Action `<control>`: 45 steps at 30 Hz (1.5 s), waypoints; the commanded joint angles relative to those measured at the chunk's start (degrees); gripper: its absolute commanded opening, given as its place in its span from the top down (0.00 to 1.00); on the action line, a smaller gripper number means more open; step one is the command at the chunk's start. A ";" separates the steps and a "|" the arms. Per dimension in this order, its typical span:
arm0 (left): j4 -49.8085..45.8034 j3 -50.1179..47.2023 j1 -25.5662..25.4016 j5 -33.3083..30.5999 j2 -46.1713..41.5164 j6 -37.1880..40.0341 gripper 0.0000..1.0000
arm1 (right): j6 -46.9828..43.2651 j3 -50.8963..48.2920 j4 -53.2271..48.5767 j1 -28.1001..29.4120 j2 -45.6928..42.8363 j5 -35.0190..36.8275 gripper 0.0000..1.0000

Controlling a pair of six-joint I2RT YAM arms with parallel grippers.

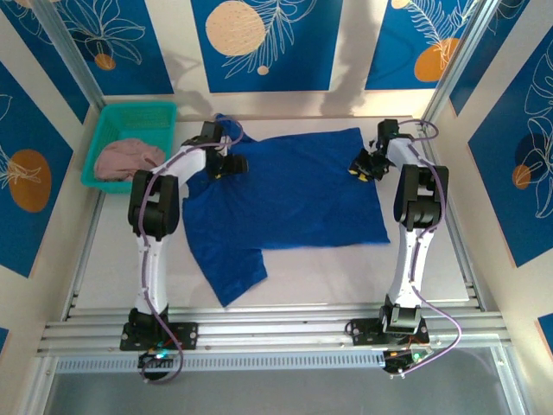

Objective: Fold the inside-out t-shirt

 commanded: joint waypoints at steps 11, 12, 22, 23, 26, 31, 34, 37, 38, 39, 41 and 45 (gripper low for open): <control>-0.34 -10.42 -0.47 2.17 -20.74 1.05 0.16 | -2.59 -19.29 3.92 0.73 -23.22 -3.06 0.62; 1.14 -13.41 -0.49 2.22 -23.33 0.45 0.16 | -2.32 -22.94 4.74 0.69 -26.06 -2.56 0.61; 7.67 -30.99 0.40 -1.82 -32.32 -1.17 0.16 | 0.67 -38.20 10.69 1.24 -34.94 -8.07 0.59; 8.04 -30.71 0.79 -1.57 -31.61 -1.29 0.16 | 0.60 -37.06 10.82 1.43 -34.08 -8.94 0.59; 10.80 -27.51 1.34 -1.83 -28.48 -0.91 0.16 | 1.12 -35.52 14.17 2.65 -32.57 -10.62 0.59; 8.62 -13.74 3.04 -2.01 -15.20 -1.03 0.16 | 4.43 -32.70 19.24 3.19 -27.37 -10.80 0.59; 4.84 -4.56 3.41 -2.83 -7.52 -0.52 0.16 | 6.54 -30.00 23.37 3.36 -23.69 -11.13 0.57; 1.97 2.45 3.81 -3.45 -2.00 -0.23 0.16 | 9.67 -26.02 28.43 3.76 -19.70 -12.00 0.55; 1.51 4.19 4.18 -3.45 -0.63 -0.59 0.16 | 10.89 -24.63 30.44 3.99 -18.45 -11.56 0.53; 1.44 5.48 4.53 -3.24 0.45 -0.94 0.16 | 11.72 -23.57 31.83 4.15 -17.41 -10.75 0.53; -0.06 9.74 5.16 -2.03 3.89 -1.56 0.16 | 13.58 -20.72 34.29 4.25 -14.61 -8.85 0.52; -5.06 17.86 5.32 -0.16 9.72 -1.31 0.16 | 16.91 -14.29 35.36 3.86 -8.74 -6.94 0.51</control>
